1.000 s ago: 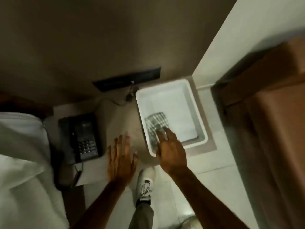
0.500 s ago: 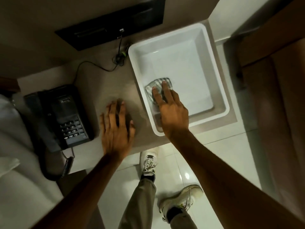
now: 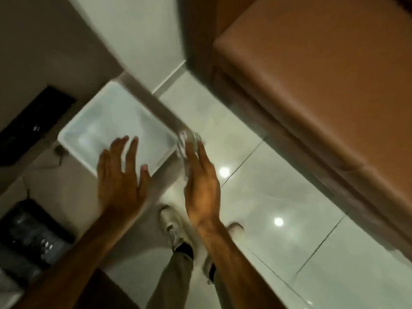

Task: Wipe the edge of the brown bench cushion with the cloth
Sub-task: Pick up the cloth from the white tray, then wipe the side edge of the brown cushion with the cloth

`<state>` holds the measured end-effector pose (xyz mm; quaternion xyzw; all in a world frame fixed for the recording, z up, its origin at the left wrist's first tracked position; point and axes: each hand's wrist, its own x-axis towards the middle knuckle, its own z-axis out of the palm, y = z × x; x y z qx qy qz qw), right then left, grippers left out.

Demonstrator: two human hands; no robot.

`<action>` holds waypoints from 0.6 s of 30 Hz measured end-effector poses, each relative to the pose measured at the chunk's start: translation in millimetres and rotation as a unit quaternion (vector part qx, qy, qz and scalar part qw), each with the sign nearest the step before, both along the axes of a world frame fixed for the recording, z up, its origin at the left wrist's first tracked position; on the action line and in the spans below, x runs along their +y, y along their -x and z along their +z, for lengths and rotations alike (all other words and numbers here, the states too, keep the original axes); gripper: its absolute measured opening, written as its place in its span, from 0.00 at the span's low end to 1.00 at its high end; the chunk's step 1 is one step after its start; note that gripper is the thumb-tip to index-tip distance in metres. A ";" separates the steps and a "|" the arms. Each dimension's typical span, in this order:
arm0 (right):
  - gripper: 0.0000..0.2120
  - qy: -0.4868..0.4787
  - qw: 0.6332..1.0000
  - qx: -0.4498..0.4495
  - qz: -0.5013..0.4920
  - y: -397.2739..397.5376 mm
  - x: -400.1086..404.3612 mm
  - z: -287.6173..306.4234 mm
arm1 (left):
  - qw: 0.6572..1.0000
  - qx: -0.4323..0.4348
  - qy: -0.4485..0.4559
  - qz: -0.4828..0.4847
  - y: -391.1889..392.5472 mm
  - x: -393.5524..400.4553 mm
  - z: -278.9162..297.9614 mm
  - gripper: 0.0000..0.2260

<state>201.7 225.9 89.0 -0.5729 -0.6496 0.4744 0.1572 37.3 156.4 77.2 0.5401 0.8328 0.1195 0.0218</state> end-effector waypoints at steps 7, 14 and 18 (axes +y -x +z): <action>0.18 0.152 0.894 0.041 -0.419 -211.3 -32.4 -7.3 | 0.941 -0.005 0.020 -0.339 -217.7 155.7 35.1 0.26; 0.20 0.254 0.659 0.122 -0.697 -349.7 -38.7 -25.5 | 0.813 0.010 0.023 -0.582 -446.0 234.6 27.2 0.25; 0.20 0.263 0.530 0.192 -0.783 -378.0 -35.5 -73.7 | 0.700 0.036 0.024 -0.713 -566.7 251.0 -14.0 0.24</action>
